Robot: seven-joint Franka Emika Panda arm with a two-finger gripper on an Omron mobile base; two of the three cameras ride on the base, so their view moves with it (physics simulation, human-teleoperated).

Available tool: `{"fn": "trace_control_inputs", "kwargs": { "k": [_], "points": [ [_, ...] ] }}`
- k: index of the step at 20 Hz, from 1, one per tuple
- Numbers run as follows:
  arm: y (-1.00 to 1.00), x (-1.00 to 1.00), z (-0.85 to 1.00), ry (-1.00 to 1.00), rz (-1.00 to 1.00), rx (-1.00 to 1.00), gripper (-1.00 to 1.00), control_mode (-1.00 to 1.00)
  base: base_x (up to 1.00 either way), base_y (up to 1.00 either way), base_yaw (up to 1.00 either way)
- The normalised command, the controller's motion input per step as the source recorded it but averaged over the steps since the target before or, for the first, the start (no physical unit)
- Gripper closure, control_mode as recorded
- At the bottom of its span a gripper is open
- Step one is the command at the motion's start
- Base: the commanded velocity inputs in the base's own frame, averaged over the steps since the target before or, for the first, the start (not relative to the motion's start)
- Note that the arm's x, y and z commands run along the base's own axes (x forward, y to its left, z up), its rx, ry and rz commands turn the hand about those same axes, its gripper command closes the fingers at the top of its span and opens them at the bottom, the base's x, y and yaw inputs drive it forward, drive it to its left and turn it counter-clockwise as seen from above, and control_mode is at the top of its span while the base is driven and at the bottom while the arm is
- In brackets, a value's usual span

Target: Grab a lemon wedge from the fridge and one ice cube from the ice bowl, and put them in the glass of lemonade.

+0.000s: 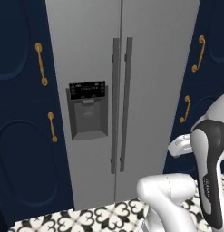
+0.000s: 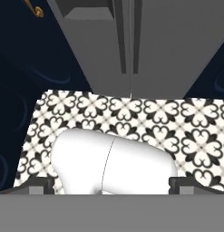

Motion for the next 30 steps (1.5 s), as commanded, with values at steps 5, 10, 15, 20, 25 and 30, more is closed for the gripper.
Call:
{"fn": "trace_control_inputs", "kwargs": {
  "k": [5,10,15,20,25,30],
  "points": [
    [0.0,0.0,0.0,0.0,0.0,0.0,-1.0,1.0,-0.27,0.1,0.0],
    [0.0,0.0,0.0,0.0,0.0,0.0,-1.0,1.0,-0.02,0.01,0.0],
    [0.0,0.0,0.0,0.0,0.0,0.0,-1.0,1.0,0.0,0.0,0.0],
    [0.0,0.0,0.05,-0.03,0.0,0.0,-1.0,-1.0,0.0,0.0,0.0],
    [0.11,0.07,0.19,-0.07,0.0,0.02,-1.0,-1.0,0.0,0.0,0.0],
    [0.11,0.13,0.94,0.0,0.0,-0.09,-1.0,-1.0,0.0,0.0,0.0]
  ]
}}
